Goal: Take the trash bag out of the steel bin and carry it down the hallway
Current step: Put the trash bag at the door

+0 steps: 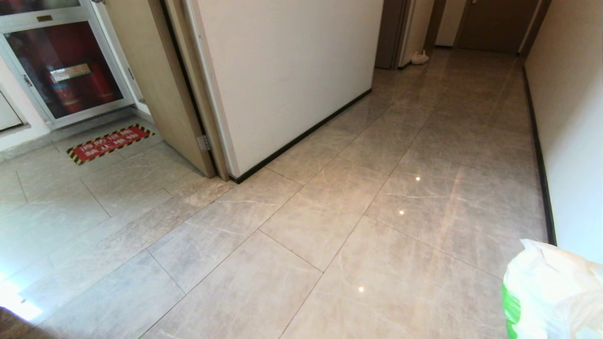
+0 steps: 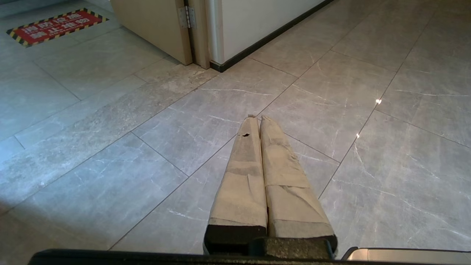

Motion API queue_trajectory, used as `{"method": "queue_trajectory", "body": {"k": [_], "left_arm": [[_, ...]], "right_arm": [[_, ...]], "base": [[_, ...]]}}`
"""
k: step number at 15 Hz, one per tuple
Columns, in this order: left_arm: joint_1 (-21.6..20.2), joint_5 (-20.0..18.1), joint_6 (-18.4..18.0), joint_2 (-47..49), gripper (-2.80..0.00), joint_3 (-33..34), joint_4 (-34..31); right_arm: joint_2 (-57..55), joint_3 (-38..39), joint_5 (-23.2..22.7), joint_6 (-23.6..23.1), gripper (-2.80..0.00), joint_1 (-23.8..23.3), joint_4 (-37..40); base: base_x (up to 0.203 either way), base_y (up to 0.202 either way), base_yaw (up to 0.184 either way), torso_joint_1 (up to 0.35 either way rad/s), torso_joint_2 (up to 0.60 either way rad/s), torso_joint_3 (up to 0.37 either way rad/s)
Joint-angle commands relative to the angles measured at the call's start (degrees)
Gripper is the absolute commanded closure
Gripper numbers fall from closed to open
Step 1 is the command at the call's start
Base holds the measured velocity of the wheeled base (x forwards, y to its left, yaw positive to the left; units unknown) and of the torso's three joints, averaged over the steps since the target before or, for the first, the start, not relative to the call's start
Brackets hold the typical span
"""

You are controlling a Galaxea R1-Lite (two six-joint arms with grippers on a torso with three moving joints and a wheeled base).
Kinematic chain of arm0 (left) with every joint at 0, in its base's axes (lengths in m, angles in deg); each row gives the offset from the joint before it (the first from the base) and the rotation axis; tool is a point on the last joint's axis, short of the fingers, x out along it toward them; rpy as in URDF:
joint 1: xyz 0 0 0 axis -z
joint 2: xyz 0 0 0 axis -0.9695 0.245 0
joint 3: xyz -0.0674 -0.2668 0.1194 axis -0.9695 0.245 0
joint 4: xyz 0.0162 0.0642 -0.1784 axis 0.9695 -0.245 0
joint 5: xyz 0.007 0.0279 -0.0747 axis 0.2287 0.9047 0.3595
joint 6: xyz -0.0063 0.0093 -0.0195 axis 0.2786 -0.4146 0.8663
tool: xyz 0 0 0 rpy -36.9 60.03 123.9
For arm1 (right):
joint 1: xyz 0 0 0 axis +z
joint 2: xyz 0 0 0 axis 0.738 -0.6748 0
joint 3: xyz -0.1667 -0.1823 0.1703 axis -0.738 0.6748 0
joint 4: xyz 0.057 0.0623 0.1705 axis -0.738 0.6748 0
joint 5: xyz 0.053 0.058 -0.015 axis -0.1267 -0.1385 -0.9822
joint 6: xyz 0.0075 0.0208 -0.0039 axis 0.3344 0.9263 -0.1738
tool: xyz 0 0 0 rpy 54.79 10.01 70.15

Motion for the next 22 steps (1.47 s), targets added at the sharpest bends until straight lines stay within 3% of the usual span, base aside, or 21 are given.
{"method": "queue_trajectory", "body": {"k": [1, 6, 22], "left_arm": [[0.0, 0.0, 0.1, 0.0, 0.0, 0.0, 0.0], [0.0, 0.0, 0.1, 0.0, 0.0, 0.0, 0.0], [0.0, 0.0, 0.1, 0.0, 0.0, 0.0, 0.0]], "right_arm": [[0.0, 0.0, 0.0, -0.1, 0.0, 0.1, 0.0], [0.0, 0.0, 0.0, 0.0, 0.0, 0.1, 0.0], [0.0, 0.0, 0.0, -0.1, 0.0, 0.1, 0.0]], "base": [[0.0, 0.0, 0.0, 0.0, 0.0, 0.0], [0.0, 0.0, 0.0, 0.003, 0.0, -0.045], [0.0, 0.0, 0.0, 0.002, 0.0, -0.195]]}}
